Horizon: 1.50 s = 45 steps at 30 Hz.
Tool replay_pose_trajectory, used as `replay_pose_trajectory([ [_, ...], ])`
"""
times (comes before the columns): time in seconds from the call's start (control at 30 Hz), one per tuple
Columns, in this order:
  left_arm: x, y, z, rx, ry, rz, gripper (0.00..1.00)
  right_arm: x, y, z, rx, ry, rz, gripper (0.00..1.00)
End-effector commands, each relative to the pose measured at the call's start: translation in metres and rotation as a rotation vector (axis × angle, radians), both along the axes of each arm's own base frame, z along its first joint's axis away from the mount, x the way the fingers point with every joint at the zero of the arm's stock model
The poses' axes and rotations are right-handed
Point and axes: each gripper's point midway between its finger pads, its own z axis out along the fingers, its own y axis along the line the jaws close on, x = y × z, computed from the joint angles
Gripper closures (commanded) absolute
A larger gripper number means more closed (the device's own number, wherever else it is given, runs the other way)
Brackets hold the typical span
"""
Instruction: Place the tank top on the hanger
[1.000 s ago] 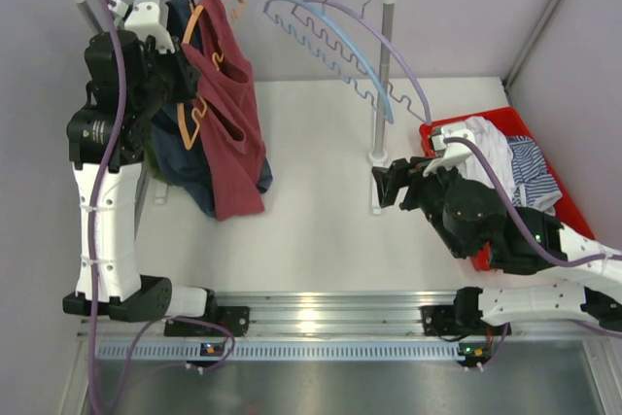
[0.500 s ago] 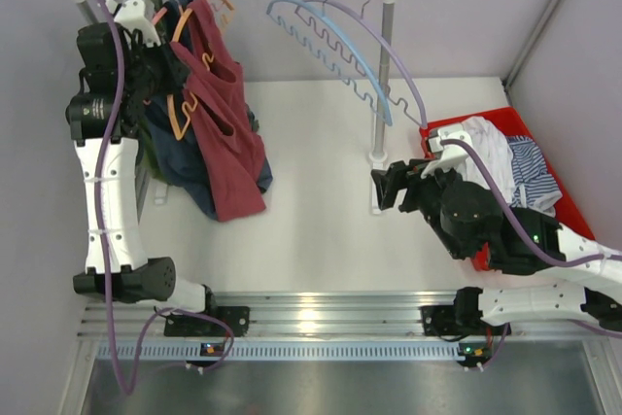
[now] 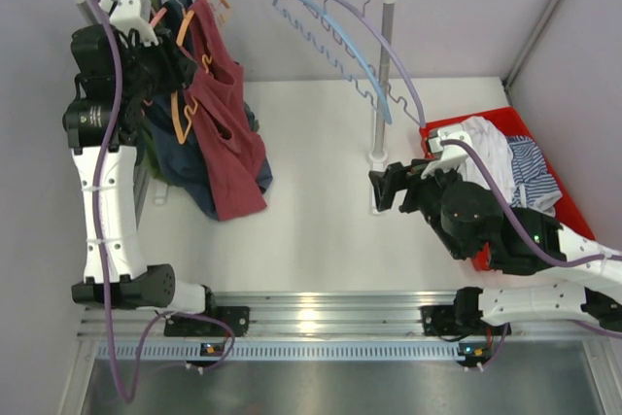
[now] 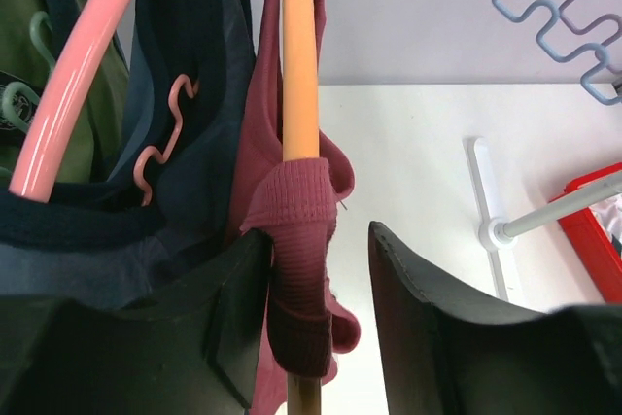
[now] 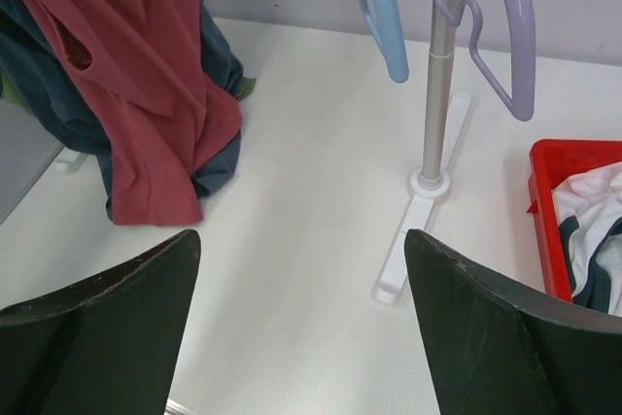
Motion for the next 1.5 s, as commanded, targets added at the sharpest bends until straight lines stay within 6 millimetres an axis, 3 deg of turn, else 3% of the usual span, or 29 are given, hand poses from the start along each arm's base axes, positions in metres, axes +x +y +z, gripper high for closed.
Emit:
replay_pose_trajectory([
  [0.0,-0.019,0.001,0.052,0.01,-0.168,0.007,0.49,0.002,0.002,0.001,0.012,-0.003,-0.005,0.14],
  [0.33,-0.056,-0.002,0.097,0.015,-0.293,0.006,0.41,0.001,0.009,-0.007,-0.002,0.012,0.016,0.06],
  [0.47,-0.071,-0.031,0.108,-0.076,-0.318,-0.136,0.41,0.0,0.011,-0.013,-0.007,0.022,0.029,0.01],
  [0.53,-0.076,-0.049,0.104,-0.12,-0.302,-0.238,0.42,-0.001,0.014,-0.017,-0.007,0.031,0.037,0.0],
  [0.63,-0.075,-0.069,0.079,-0.154,-0.236,-0.273,0.45,-0.002,0.02,-0.025,-0.009,0.043,0.047,0.0],
  [0.7,-0.068,-0.089,0.047,-0.11,-0.169,-0.284,0.46,-0.002,0.025,-0.032,-0.016,0.056,0.055,0.01],
  [0.73,-0.073,-0.117,0.034,-0.085,-0.137,-0.311,0.48,-0.001,0.026,-0.034,-0.016,0.058,0.056,0.0],
  [0.83,-0.082,-0.156,-0.008,-0.053,-0.079,-0.334,0.49,-0.001,0.029,-0.044,-0.032,0.075,0.054,0.0],
  [0.87,-0.077,-0.163,-0.035,-0.065,-0.04,-0.322,0.49,-0.001,0.029,-0.046,-0.033,0.078,0.053,0.0],
  [0.93,-0.091,-0.17,-0.048,-0.097,-0.048,-0.338,0.5,-0.001,0.031,-0.054,-0.031,0.089,0.064,0.0],
  [0.97,-0.092,-0.177,-0.074,-0.114,-0.012,-0.344,0.5,-0.002,0.031,-0.056,-0.023,0.093,0.073,0.0],
  [1.0,-0.098,-0.175,-0.077,-0.123,-0.025,-0.333,0.5,-0.004,0.036,-0.066,-0.036,0.109,0.097,0.0],
  [1.03,-0.107,-0.187,-0.09,-0.127,0.0,-0.36,0.51,-0.005,0.039,-0.069,-0.03,0.117,0.108,0.0],
  [1.07,-0.109,-0.187,-0.121,-0.099,0.051,-0.338,0.51,-0.006,0.042,-0.076,-0.029,0.133,0.117,0.0],
  [1.13,-0.124,-0.2,-0.135,-0.11,0.049,-0.376,0.51,-0.01,0.047,-0.094,-0.044,0.165,0.137,0.0],
  [1.17,-0.128,-0.202,-0.162,-0.105,0.097,-0.363,0.51,-0.011,0.05,-0.099,-0.026,0.177,0.14,0.0],
  [1.2,-0.132,-0.203,-0.161,-0.127,0.076,-0.363,0.51,-0.012,0.051,-0.115,-0.043,0.198,0.141,0.0],
  [1.27,-0.142,-0.208,-0.185,-0.138,0.116,-0.373,0.51,-0.015,0.055,-0.128,-0.018,0.233,0.145,0.0],
  [1.3,-0.146,-0.208,-0.185,-0.15,0.108,-0.377,0.51,-0.018,0.056,-0.143,-0.034,0.256,0.153,0.0],
  [1.47,-0.156,-0.214,-0.204,-0.142,0.139,-0.399,0.51,-0.018,0.06,-0.163,-0.028,0.292,0.142,0.0],
])
